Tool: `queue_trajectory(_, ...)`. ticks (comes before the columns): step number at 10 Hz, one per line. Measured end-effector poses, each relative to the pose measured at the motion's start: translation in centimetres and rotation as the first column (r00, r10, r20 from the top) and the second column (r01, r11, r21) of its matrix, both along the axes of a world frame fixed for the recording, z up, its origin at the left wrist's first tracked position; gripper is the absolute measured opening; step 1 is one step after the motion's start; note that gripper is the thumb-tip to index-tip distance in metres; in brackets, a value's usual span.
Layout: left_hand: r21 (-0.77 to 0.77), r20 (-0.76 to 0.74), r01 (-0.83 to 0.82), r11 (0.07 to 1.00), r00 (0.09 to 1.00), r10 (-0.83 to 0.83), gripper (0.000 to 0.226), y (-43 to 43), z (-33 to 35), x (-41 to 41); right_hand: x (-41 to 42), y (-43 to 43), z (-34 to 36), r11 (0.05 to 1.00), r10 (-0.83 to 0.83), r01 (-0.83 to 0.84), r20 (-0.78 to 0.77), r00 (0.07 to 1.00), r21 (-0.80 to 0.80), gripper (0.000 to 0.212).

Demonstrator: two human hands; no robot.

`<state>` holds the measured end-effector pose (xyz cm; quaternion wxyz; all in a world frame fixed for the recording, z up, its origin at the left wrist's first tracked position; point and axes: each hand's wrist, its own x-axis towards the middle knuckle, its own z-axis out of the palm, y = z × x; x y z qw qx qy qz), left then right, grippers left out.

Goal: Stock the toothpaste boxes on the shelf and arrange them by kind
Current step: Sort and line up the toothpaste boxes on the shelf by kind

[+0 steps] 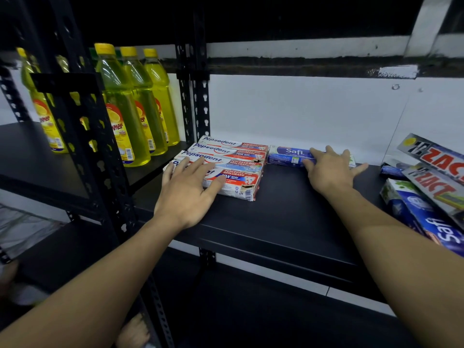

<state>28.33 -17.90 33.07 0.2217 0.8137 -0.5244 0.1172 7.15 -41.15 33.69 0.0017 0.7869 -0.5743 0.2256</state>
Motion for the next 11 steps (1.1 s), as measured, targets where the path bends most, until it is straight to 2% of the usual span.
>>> queue_trajectory(8,-0.006,0.003,-0.002,1.000,1.000,0.002,0.074,0.0,0.0,0.0,-0.4,0.4,0.0,1.000,0.004,-0.004,0.034,0.999,-0.008,0.036)
queue_trajectory(11,0.000,0.017,0.001,1.000,1.000,-0.001,0.066,0.1,-0.1,0.1,-1.4,3.8,1.0,0.998,0.025,-0.023,0.032,0.999,-0.057,0.044)
